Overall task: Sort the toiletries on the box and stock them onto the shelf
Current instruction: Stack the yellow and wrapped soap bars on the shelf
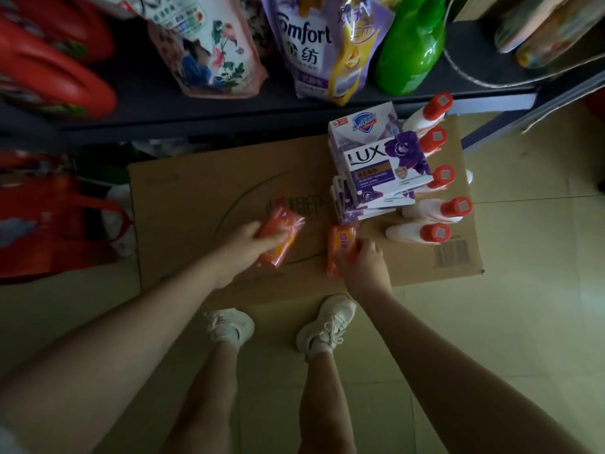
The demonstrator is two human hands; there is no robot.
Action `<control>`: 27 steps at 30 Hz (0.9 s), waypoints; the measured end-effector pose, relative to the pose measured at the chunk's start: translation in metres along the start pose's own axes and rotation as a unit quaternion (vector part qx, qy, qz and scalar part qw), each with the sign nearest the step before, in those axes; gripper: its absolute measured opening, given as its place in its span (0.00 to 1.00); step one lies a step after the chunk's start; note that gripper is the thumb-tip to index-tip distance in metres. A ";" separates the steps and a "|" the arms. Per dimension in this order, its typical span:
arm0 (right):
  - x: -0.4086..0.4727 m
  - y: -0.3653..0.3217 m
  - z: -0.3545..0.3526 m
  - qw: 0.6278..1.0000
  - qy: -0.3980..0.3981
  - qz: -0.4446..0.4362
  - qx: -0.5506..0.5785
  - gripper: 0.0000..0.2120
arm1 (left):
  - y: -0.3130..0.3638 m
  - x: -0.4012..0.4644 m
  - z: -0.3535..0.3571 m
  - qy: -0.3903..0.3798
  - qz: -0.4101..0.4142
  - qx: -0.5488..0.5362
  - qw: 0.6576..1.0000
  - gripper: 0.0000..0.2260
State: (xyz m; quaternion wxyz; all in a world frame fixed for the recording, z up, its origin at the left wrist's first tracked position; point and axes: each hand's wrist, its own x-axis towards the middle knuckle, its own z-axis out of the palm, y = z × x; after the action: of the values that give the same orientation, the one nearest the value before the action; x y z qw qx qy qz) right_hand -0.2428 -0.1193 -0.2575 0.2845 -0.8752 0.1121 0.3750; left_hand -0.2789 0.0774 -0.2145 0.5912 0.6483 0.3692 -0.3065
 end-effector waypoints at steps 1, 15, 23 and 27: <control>0.001 -0.003 0.001 1.000 0.009 0.011 0.019 0.23 | 0.003 -0.007 -0.005 -0.022 -0.014 -0.066 0.998 0.21; -0.086 -0.129 -0.072 0.871 -0.214 -0.060 0.439 0.15 | 0.113 -0.107 -0.076 -0.032 0.124 -0.145 0.981 0.20; -0.139 -0.218 -0.157 0.839 -0.183 -0.147 0.491 0.14 | 0.222 -0.166 -0.136 0.105 0.379 0.210 0.895 0.20; -0.152 -0.247 -0.180 0.887 -0.060 -0.226 0.398 0.18 | 0.275 -0.175 -0.157 0.308 0.437 0.430 0.728 0.23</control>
State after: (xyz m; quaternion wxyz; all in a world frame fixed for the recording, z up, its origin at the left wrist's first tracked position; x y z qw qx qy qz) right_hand -0.1407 -0.0255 0.0544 0.6918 -0.6662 0.0342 0.2763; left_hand -0.1482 0.2055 0.0974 0.1713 0.9816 0.0359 0.0761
